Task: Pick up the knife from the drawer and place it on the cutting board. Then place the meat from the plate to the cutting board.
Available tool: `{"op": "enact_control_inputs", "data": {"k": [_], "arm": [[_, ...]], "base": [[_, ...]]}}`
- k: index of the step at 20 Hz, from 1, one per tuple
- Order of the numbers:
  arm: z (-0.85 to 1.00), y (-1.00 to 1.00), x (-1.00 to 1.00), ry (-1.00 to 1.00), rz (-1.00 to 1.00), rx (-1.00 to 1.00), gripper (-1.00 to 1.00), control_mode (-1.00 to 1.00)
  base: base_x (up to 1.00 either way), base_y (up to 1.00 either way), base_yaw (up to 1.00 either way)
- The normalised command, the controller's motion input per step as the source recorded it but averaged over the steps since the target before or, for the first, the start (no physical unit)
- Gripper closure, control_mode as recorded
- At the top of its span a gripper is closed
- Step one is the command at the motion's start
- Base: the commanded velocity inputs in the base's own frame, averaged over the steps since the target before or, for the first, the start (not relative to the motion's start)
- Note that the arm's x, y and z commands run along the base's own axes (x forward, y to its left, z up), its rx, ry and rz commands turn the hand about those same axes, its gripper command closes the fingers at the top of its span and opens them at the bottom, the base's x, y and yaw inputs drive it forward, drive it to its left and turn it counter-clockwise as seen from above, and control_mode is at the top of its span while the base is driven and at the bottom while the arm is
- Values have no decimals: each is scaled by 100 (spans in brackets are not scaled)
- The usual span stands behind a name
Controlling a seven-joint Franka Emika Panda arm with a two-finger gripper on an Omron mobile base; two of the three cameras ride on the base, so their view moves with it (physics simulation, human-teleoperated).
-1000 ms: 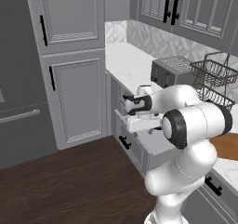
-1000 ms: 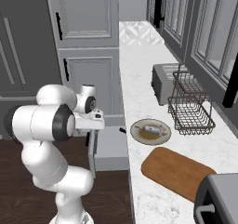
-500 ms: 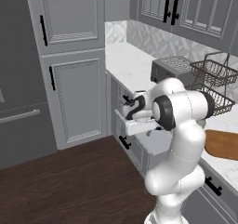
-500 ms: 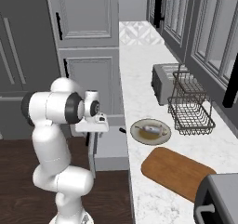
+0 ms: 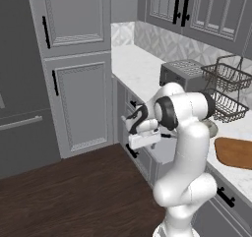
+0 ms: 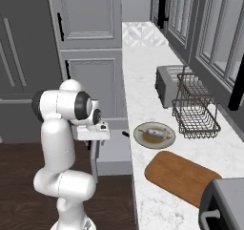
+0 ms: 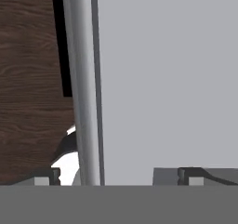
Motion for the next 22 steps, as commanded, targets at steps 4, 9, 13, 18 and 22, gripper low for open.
{"op": "enact_control_inputs", "data": {"k": [4,9,13,18,22], "arm": [[-15,31,0,0,0,0,-100,-100],[4,72,-25,0,0,3,-100,-100],[11,100,-36,0,0,0,-100,-100],[4,100,-33,0,0,0,-100,-100],[0,100,-40,0,0,0,-100,-100]], "base": [[0,0,0],[0,0,0],[0,0,0],[0,0,0],[0,0,0]]}}
